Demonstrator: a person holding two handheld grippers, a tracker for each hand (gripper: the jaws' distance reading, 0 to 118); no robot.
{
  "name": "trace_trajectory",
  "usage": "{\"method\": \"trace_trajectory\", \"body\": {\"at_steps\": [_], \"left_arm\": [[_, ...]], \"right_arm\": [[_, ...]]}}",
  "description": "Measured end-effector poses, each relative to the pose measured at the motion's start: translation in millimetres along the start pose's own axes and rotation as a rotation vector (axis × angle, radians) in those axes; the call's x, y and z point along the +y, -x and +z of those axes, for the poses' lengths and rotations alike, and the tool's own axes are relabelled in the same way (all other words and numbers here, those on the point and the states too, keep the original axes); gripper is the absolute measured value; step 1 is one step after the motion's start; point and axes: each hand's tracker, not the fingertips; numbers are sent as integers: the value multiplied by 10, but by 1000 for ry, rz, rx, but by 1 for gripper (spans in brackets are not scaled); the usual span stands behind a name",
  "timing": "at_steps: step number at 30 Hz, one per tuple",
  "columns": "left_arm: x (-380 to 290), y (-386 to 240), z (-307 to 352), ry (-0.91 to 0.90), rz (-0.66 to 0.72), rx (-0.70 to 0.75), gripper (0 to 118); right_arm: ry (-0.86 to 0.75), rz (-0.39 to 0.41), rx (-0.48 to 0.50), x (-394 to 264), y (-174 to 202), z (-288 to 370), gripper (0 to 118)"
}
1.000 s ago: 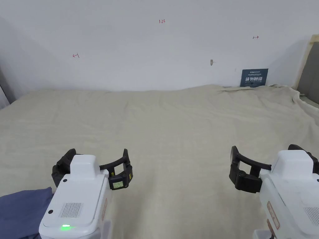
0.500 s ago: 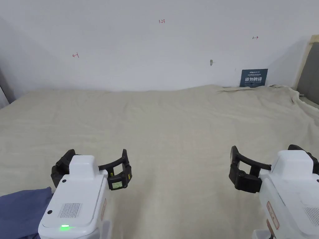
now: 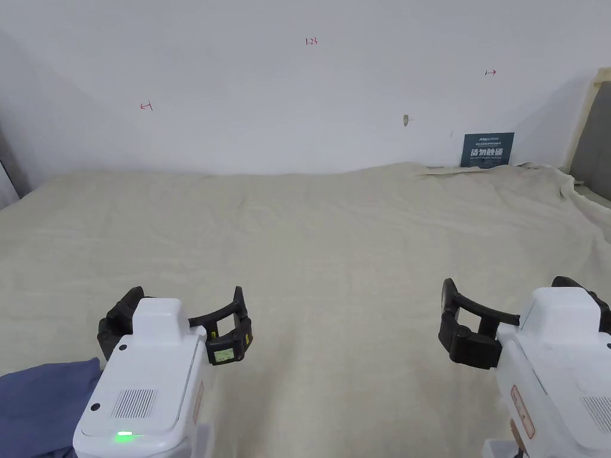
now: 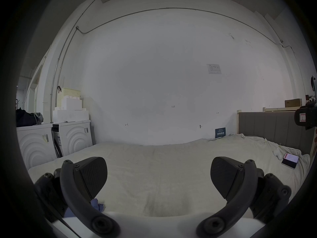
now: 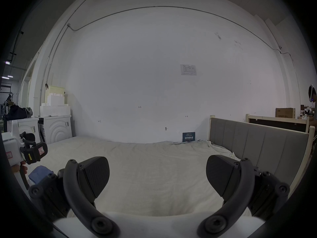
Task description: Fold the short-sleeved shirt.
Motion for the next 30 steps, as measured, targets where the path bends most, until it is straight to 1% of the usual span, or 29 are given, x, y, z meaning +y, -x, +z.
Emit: {"method": "trace_trajectory", "body": {"at_steps": [18, 26, 30], "left_arm": [[-8, 11, -2, 5, -5, -1, 118], [-4, 14, 4, 7, -8, -2, 118], [-9, 14, 4, 9, -10, -4, 118]], "right_arm": [[-1, -9, -13, 31, 1, 33, 112], [2, 4, -20, 13, -2, 24, 112], [0, 19, -48, 24, 18, 19, 112]]}}
